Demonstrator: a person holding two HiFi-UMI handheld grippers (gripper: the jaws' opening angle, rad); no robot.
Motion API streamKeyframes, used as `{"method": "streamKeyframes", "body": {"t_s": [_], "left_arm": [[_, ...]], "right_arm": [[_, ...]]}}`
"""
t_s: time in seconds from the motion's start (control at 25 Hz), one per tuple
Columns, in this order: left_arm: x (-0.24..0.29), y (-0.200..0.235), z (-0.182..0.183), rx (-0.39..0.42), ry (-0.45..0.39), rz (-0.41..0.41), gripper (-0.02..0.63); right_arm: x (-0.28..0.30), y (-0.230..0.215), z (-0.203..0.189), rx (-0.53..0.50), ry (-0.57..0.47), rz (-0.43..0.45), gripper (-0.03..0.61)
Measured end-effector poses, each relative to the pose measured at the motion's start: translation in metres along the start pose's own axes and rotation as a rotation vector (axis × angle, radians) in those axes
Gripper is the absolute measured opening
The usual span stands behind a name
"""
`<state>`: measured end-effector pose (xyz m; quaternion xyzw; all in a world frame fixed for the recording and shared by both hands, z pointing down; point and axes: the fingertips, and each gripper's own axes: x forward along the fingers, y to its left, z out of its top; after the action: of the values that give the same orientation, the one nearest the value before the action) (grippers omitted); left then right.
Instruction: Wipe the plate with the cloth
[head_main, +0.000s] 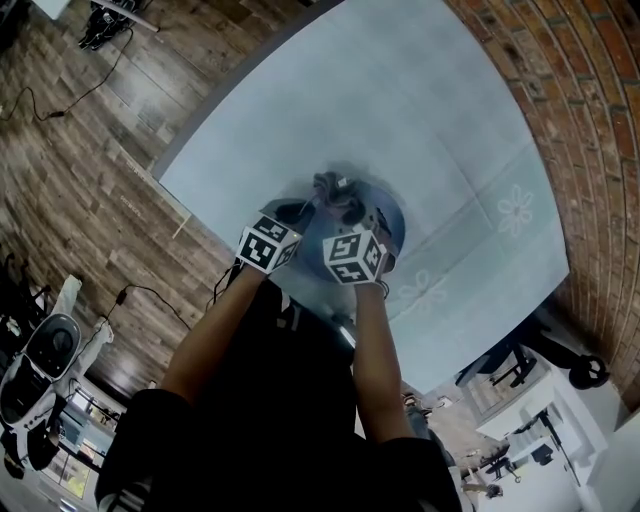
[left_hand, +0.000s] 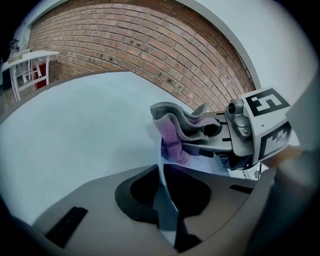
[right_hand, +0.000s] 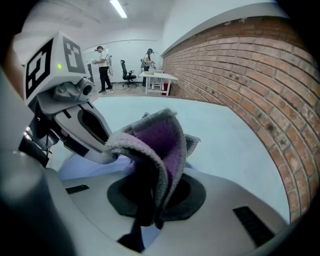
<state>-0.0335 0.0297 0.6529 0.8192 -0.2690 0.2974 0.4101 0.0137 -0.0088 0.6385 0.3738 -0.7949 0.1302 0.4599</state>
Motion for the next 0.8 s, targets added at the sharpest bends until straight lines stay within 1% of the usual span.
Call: {"method": "streamKeyframes", "body": {"t_s": [0.16,0.36,0.6,0.8], "left_arm": [[-0.001,0.001,-0.001,-0.009,-0.012,0.001,0.055],[-0.001,0.000,-0.001,-0.024,-0.013,0.002,0.054],[-0.001,0.000,0.000,-0.043,-0.012,-0.003,0.054],[-0.003,0.001,-0.001,-0.070,-0.019,0.000,0.051]], "right_arm": [[-0.002,-0.013,-0.007,-0.020,0.024,-0.044,0.061],[-0.010,-0.032,-0.023,-0.040,0.081,-0.102,0.061],[-0.022,-0.048,-0.047,-0.020,0.159,-0.160,0.061],[-0.036,-0.052,-0.071,-0.013,0.232,-0.184,0.061]]}}
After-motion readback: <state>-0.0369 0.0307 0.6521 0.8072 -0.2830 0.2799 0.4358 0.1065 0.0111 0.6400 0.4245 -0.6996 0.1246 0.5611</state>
